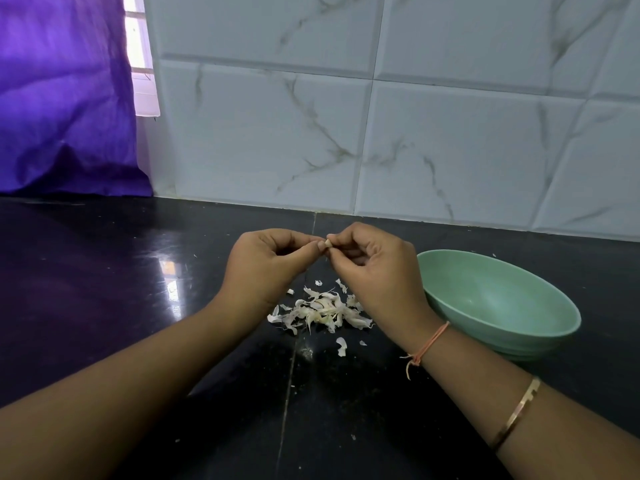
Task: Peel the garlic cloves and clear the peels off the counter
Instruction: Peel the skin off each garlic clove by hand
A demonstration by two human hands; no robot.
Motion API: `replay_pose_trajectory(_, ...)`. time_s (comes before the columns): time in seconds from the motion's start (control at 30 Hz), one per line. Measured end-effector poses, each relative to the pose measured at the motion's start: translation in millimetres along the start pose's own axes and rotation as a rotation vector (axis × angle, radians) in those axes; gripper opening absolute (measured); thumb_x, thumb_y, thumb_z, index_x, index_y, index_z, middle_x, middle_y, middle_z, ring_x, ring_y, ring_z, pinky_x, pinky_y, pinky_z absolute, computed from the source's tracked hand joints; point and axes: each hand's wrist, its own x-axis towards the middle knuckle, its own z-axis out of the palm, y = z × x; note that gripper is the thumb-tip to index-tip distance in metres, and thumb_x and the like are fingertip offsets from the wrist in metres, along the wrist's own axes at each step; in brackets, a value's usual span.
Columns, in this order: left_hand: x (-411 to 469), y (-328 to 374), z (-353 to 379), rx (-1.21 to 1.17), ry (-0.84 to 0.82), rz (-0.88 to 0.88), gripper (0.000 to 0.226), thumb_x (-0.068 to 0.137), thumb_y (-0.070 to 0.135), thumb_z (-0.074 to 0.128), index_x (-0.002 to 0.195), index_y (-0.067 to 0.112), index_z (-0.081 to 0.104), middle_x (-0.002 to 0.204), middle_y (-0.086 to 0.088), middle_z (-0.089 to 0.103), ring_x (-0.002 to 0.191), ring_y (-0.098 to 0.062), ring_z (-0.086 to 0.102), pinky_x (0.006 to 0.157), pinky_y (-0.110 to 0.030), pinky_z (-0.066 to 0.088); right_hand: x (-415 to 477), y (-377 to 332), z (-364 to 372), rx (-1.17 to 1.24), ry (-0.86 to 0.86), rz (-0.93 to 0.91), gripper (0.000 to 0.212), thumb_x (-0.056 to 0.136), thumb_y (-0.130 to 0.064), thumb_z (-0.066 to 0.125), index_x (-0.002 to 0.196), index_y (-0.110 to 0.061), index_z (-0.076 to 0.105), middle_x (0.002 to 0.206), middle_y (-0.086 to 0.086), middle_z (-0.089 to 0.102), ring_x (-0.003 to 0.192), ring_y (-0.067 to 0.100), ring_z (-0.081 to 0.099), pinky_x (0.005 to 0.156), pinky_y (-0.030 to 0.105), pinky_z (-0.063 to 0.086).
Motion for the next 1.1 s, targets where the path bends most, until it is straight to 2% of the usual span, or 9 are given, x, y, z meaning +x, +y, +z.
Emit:
replay_pose_trajectory(0.13,-0.9,1.5,1.4,0.017,0.018,-0.017,0.009,0.078,0.011,0.071,0.073,0.018,0.073,0.054,0.008,0.064,0.054,0.001,0.052,0.052,-0.011,0.042,-1.1,1.2,0.8,-0.069,-0.002,-0.052,0.005,0.078,-0.003,0.071,0.076,-0.008,0.070,0.080,-0.007,0.071,0.074,0.004,0.067,0.066,0.023,0.056)
replay_pose_trajectory(0.23,-0.7,0.6,2.6,-0.005,0.037,-0.049,0.013,0.077,0.009,0.068,0.069,0.018,0.072,0.055,0.004,0.062,0.057,-0.008,0.050,0.054,-0.019,0.042,-1.8,0.3,1.2,-0.076,-0.008,-0.051,0.005,0.077,-0.005,0.071,0.076,-0.009,0.069,0.080,-0.002,0.073,0.073,0.005,0.068,0.067,0.028,0.057)
replay_pose_trajectory(0.37,0.9,-2.7,2.9,-0.092,0.043,-0.125,0.014,0.077,0.010,0.068,0.064,0.017,0.070,0.063,-0.007,0.060,0.063,-0.015,0.049,0.063,-0.029,0.041,-2.1,-3.3,3.6,-0.015,-0.025,0.009,0.010,0.077,-0.001,0.068,0.074,-0.011,0.069,0.078,-0.007,0.071,0.071,0.002,0.067,0.068,0.020,0.056)
replay_pose_trajectory(0.5,2.4,-4.0,3.9,-0.201,0.019,-0.204,0.020,0.076,0.012,0.070,0.058,0.016,0.067,0.067,-0.009,0.060,0.063,-0.013,0.051,0.066,-0.026,0.046,0.6,-5.0,2.7,0.132,-0.064,0.152,0.019,0.079,-0.002,0.069,0.075,-0.020,0.067,0.075,-0.004,0.070,0.068,0.005,0.065,0.069,0.020,0.055)
replay_pose_trajectory(0.6,2.8,-3.8,5.0,-0.231,0.015,-0.244,0.021,0.081,0.006,0.063,0.060,0.009,0.061,0.073,-0.013,0.057,0.063,-0.013,0.049,0.061,-0.019,0.046,0.2,-7.1,1.6,0.276,-0.112,0.255,0.016,0.081,-0.001,0.067,0.087,-0.016,0.067,0.077,0.006,0.071,0.068,0.015,0.065,0.071,0.029,0.056)
replay_pose_trajectory(0.73,4.4,-4.1,5.9,-0.282,0.021,-0.321,0.017,0.081,0.003,0.060,0.065,0.007,0.060,0.067,-0.007,0.054,0.057,-0.009,0.048,0.059,-0.018,0.046,0.5,-9.3,0.1,0.460,-0.125,0.325,0.019,0.083,0.006,0.062,0.087,-0.011,0.068,0.076,0.009,0.070,0.066,0.013,0.065,0.069,0.024,0.057)
replay_pose_trajectory(0.9,6.4,-5.2,7.8,-0.398,0.052,-0.431,0.020,0.085,0.004,0.056,0.067,0.009,0.062,0.058,0.000,0.058,0.053,-0.007,0.051,0.061,-0.019,0.048,1.9,-12.1,-2.1,0.723,-0.079,0.460,0.012,0.085,0.008,0.058,0.090,0.000,0.063,0.074,0.011,0.068,0.069,0.015,0.066,0.072,0.026,0.058)
replay_pose_trajectory(1.0,5.9,-4.1,8.2,-0.420,0.052,-0.458,0.018,0.086,0.006,0.054,0.069,0.008,0.062,0.052,0.003,0.057,0.049,-0.005,0.053,0.067,-0.023,0.048,0.7,-14.5,-0.9,0.785,-0.071,0.493,0.010,0.086,0.007,0.057,0.091,0.001,0.062,0.079,0.014,0.068,0.073,0.018,0.067,0.074,0.027,0.058)
replay_pose_trajectory(1.1,4.9,-2.0,8.0,-0.485,0.058,-0.471,0.015,0.087,0.006,0.051,0.076,0.004,0.060,0.058,0.000,0.060,0.052,-0.005,0.057,0.062,-0.019,0.054,0.1,-15.4,0.6,0.793,-0.048,0.495,0.009,0.086,0.008,0.056,0.093,0.003,0.060,0.085,0.019,0.069,0.076,0.021,0.068,0.074,0.027,0.058)
